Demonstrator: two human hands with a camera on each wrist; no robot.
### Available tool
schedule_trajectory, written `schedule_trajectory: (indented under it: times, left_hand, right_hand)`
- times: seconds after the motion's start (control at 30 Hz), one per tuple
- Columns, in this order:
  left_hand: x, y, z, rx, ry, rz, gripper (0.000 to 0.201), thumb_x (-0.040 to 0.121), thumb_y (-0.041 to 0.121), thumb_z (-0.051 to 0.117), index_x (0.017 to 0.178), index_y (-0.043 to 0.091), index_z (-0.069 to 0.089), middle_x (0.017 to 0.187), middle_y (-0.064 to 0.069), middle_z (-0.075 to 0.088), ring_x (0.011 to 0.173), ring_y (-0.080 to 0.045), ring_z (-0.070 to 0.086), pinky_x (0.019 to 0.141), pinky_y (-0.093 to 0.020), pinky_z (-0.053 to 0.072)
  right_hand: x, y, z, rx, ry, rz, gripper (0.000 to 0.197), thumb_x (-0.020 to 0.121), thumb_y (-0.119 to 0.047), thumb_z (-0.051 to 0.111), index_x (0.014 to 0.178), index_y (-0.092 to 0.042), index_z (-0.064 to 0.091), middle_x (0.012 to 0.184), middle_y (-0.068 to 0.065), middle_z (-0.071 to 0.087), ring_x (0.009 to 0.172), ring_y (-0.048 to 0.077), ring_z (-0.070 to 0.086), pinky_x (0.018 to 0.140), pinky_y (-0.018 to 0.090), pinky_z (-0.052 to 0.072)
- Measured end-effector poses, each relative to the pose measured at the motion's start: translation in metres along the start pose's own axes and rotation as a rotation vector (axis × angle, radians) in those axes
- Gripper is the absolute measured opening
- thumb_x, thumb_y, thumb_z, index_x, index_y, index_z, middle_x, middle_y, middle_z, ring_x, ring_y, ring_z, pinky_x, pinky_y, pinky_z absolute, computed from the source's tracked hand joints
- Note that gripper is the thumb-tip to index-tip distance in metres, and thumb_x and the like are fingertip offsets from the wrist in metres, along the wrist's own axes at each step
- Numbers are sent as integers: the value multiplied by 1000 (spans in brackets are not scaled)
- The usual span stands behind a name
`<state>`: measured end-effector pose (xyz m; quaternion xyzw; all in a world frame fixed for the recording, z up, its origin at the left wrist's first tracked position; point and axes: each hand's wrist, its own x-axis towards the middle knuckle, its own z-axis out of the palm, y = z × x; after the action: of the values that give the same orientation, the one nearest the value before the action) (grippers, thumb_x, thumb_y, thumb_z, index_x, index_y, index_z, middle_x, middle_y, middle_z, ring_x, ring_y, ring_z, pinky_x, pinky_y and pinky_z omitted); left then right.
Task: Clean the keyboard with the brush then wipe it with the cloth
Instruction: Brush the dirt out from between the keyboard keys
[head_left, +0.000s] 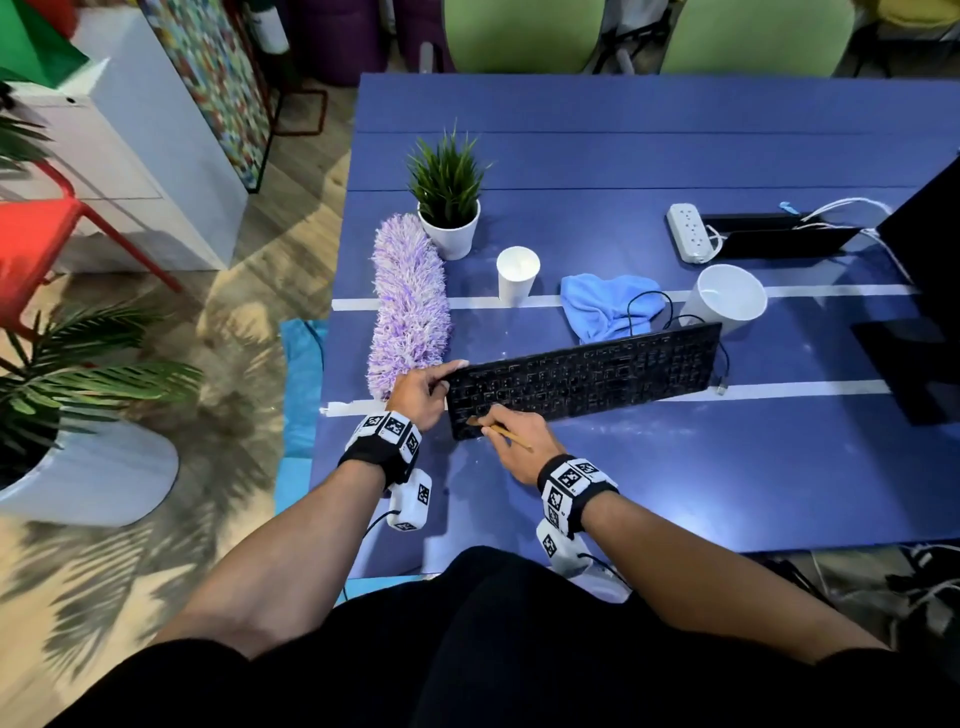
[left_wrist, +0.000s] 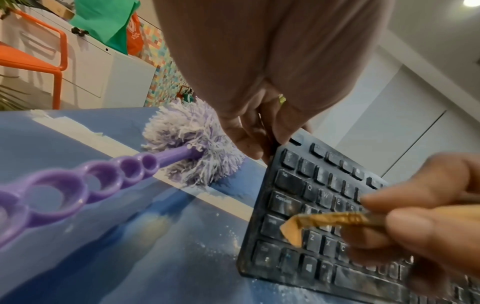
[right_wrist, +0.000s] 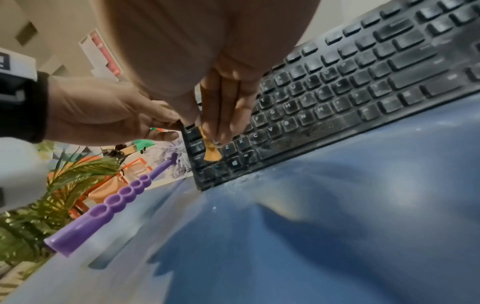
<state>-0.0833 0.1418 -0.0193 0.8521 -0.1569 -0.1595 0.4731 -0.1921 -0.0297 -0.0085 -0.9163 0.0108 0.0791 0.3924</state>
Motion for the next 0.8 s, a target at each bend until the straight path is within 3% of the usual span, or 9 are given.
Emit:
schedule_trajectory:
  times: [0.07,0.17,0.3,0.47,0.6,0.7,0.8]
  left_hand:
    - [-1,1,-1,12,10,-1,41,95,-4,48,126,15,66,119,-3,69,110,-9,60,95,-1,35]
    - [-1,0,-1,10,5,6,42,94,-5,48,125,16,66,121,-4,69,113,-13,61,101,-11,37]
    - [-1,1,-2,32,10,13,43,94,-4,48,124,19,67,120,-4,70,114,-15,63,103,-16,39]
    - [-2,0,-4,45,6,11,43,94,-4,48,126,18,66,120,-3,69,112,-12,62,102,-13,38]
    - [-2,-7,-7,44,13,0,44,93,-5,48,126,18,66,120,-2,69,114,-10,62,100,-8,37]
    - [-2,-9,-7,59,8,8,44,93,-5,49,126,18,66,120,-2,69,114,-8,60,96,0,34]
    - [-3,-10,-6,63,12,-1,44,93,-2,50,126,22,66,121,1,69,115,-9,60,102,-10,35]
  right_hand:
    - [1,-4,3,-23,30,16,4,90,-16,54,93,-17,56,100,1,71,84,23,65,72,26,48]
    - [0,-3,2,-92,12,31,5,88,-17,53,90,-19,57,86,6,69,76,31,63,65,29,48]
    - [2,-3,-7,-52,99,-48,4,90,-19,53,92,-21,55,95,3,70,81,23,63,72,25,47]
    - [8,-6,-3,-61,-24,-70,5,88,-25,53,93,-27,52,86,0,69,75,21,63,72,34,52]
    - [9,-10,-8,-57,-111,-68,7,90,-22,53,95,-24,56,79,-12,61,70,12,57,71,26,49]
    - [8,-15,-7,-85,-155,-149,10,91,-17,53,99,-16,60,91,-6,67,80,16,60,74,23,44]
    - [7,-17,-6,-130,-183,-180,11,92,-18,50,101,-15,58,104,4,69,92,25,62,80,32,48]
